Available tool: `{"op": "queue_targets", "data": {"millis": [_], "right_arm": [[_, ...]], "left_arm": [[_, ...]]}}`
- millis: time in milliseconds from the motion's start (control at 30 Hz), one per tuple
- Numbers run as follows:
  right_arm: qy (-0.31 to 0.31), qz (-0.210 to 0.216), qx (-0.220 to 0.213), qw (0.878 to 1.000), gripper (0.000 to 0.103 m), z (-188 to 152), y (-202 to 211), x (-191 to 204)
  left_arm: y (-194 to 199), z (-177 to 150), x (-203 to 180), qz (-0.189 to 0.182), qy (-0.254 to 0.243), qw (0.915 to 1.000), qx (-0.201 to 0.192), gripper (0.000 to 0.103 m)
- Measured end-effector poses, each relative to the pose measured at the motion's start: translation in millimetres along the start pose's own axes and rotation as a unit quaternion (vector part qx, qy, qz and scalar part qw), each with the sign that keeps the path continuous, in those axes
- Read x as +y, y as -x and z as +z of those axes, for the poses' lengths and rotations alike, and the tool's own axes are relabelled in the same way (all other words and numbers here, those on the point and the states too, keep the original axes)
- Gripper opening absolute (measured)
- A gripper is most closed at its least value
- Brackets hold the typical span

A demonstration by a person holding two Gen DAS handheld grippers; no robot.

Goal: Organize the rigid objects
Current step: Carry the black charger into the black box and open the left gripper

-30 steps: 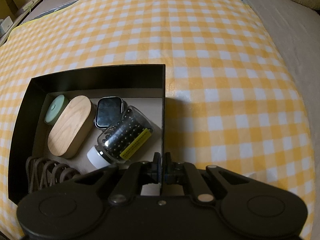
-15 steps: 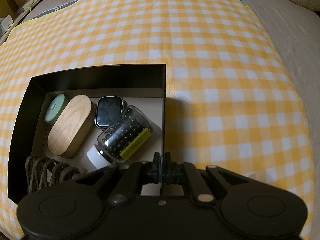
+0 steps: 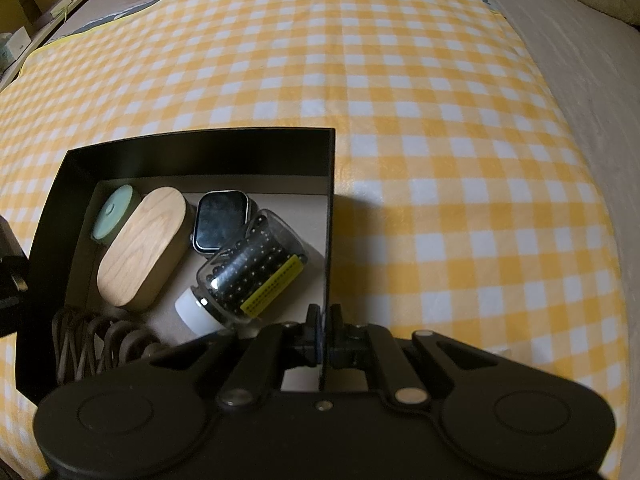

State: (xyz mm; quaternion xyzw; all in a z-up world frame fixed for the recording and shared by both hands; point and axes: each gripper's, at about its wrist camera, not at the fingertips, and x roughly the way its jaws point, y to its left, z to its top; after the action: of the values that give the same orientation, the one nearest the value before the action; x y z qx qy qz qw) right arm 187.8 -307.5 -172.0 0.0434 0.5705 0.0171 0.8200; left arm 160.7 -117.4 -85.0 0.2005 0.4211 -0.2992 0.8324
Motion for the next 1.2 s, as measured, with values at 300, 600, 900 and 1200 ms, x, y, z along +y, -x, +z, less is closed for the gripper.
{"op": "queue_targets", "data": {"millis": [300, 600, 900, 1200], "right_arm": [[0.001, 0.000, 0.000, 1.000, 0.004, 0.3, 0.4, 0.9], [0.000, 0.001, 0.000, 1.000, 0.004, 0.5, 0.4, 0.7], [0.001, 0.000, 0.000, 1.000, 0.004, 0.9, 1.1, 0.5], [0.001, 0.000, 0.000, 1.000, 0.004, 1.3, 0.7, 0.4]], "left_arm": [[3.7, -16.0, -1.9, -0.018, -0.116, 0.9930, 0.014, 0.061], [0.0, -18.6, -3.8, -0.022, -0.129, 0.9914, 0.003, 0.086], [1.1, -15.9, -3.1, -0.020, -0.122, 0.9924, 0.006, 0.086], [6.5, -11.9, -2.1, -0.026, -0.100, 0.9946, -0.002, 0.086]]}}
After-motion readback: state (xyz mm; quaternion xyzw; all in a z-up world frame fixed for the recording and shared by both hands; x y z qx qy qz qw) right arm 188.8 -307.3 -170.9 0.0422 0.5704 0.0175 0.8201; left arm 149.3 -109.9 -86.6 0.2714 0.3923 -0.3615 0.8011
